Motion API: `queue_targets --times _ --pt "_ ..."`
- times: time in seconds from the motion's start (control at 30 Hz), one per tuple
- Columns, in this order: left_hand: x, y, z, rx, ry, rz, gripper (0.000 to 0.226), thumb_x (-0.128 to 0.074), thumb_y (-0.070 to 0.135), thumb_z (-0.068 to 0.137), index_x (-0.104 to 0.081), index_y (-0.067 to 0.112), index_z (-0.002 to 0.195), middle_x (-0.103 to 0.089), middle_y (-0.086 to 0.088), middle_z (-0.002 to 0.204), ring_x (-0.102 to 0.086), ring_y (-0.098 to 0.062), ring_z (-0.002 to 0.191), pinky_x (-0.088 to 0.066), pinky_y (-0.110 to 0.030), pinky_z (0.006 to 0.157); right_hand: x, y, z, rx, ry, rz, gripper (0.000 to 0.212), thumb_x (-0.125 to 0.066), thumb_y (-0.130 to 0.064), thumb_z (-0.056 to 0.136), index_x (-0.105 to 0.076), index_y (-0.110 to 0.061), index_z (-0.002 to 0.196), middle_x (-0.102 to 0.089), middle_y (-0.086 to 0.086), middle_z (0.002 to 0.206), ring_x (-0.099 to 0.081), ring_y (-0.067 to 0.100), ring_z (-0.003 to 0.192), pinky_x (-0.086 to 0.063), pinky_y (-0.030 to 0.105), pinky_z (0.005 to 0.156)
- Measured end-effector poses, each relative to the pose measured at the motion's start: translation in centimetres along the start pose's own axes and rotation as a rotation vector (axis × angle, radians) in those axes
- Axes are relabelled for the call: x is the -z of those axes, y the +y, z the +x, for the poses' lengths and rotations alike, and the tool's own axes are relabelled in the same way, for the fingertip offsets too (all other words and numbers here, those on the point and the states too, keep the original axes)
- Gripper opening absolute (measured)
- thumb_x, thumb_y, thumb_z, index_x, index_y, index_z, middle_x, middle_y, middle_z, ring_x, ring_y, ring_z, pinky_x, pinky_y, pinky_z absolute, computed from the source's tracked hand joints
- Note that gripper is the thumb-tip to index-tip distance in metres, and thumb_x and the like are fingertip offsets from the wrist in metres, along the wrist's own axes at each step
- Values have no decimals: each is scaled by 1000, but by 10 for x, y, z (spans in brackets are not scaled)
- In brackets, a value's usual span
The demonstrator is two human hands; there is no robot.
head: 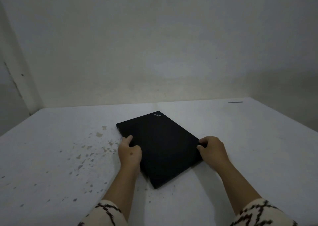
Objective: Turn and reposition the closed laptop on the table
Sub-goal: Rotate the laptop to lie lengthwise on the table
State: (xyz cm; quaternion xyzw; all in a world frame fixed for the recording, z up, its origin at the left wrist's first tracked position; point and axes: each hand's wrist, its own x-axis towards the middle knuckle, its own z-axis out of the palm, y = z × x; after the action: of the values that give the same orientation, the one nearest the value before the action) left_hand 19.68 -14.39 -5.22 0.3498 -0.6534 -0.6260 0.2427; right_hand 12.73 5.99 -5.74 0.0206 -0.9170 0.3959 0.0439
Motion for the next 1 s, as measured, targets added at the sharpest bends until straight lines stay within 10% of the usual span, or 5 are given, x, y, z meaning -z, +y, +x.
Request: queue_targets --times 0.1,0.4,0.57,0.77,1.0 --pt "6 -3 15 -28 -70 13 61 -38 -17 85 -43 9 139 -36 -12 151 -38 -30 135 -39 -33 104 -2 1 -9 -11 -1 -5 30 -56 -11 89 -64 0 116 -68 17 115 -63 29 104 -41 24 76" --pt "18 6 35 -109 -252 174 52 -43 -10 89 -46 9 137 -38 -14 149 -37 -32 136 -36 -38 108 -5 -10 -34 -23 -37 -52 33 -56 -12 90 -58 -1 122 -63 13 124 -58 28 114 -47 35 99" --pt "20 10 34 -159 -313 354 50 -52 4 90 -42 7 140 -38 -13 149 -38 -31 135 -34 -39 109 -1 -14 -35 -34 -105 -101 9 -57 -16 90 -57 -7 90 -62 13 96 -61 29 96 -48 34 83" --pt "10 9 7 -301 -317 740 70 -55 31 90 -25 6 147 -12 -14 158 -19 -28 145 -20 -34 116 5 -13 -33 -11 -235 -126 27 -57 -21 88 -62 0 103 -65 13 99 -61 28 93 -49 34 77" --pt "27 -11 -44 -249 -345 665 111 -65 55 73 2 14 151 16 -7 160 0 -24 149 -15 -37 118 -1 -18 -28 10 -219 -43 32 -57 -27 89 -41 -15 64 -45 0 65 -43 11 56 -30 22 46"
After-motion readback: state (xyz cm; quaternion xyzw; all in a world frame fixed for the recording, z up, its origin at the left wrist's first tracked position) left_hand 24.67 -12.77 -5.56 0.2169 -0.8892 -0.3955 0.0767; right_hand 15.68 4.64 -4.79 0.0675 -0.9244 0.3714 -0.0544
